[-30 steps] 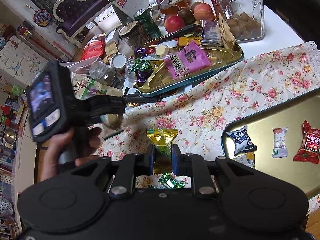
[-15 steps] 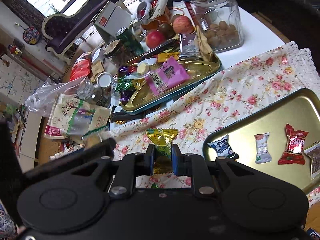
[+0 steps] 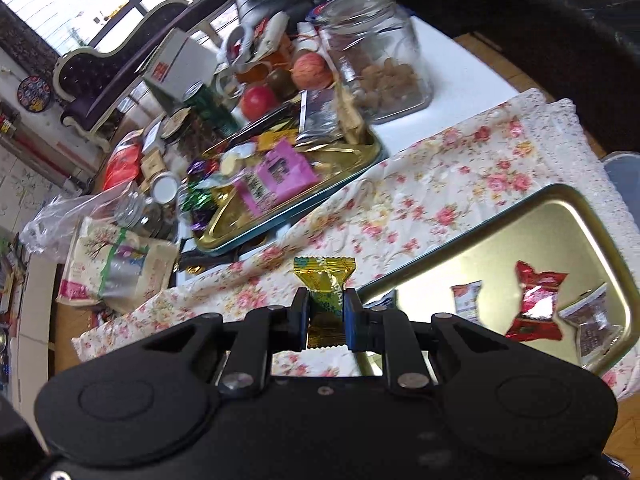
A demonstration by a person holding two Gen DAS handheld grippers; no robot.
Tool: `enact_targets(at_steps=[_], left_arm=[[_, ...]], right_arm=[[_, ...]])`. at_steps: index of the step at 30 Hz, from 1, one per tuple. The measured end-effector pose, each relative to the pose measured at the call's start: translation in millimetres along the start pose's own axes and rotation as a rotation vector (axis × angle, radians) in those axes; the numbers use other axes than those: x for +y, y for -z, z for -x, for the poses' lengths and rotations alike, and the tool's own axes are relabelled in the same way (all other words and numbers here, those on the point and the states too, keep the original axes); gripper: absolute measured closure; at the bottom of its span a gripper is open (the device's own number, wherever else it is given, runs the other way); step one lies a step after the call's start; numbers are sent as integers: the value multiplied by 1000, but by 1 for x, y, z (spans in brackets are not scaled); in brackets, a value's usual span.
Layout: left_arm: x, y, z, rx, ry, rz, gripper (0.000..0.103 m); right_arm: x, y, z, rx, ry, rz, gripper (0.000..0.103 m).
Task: Organize snacks
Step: 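Carry the cookie packet and gold candy over the gold tray with both tools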
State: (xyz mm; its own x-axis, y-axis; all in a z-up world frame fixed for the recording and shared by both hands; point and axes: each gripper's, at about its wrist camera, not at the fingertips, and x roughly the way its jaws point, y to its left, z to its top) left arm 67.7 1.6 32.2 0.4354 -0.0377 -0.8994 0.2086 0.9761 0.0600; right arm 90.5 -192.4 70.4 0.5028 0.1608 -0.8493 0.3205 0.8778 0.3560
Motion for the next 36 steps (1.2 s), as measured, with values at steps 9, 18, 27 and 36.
enact_targets(at_steps=[9, 18, 27, 36], left_arm=[[-34, -7, 7, 3, 93, -55, 47], [-67, -10, 9, -2, 147, -101, 47], [-100, -10, -5, 90, 302, -113, 47], [-137, -8, -12, 84, 326, -167, 47]], right_arm=[[-70, -19, 1, -39, 129, -157, 84], [-124, -44, 5, -83, 189, -312, 84], [-130, -44, -10, -44, 248, -302, 84], [-127, -44, -10, -43, 246, -287, 84]])
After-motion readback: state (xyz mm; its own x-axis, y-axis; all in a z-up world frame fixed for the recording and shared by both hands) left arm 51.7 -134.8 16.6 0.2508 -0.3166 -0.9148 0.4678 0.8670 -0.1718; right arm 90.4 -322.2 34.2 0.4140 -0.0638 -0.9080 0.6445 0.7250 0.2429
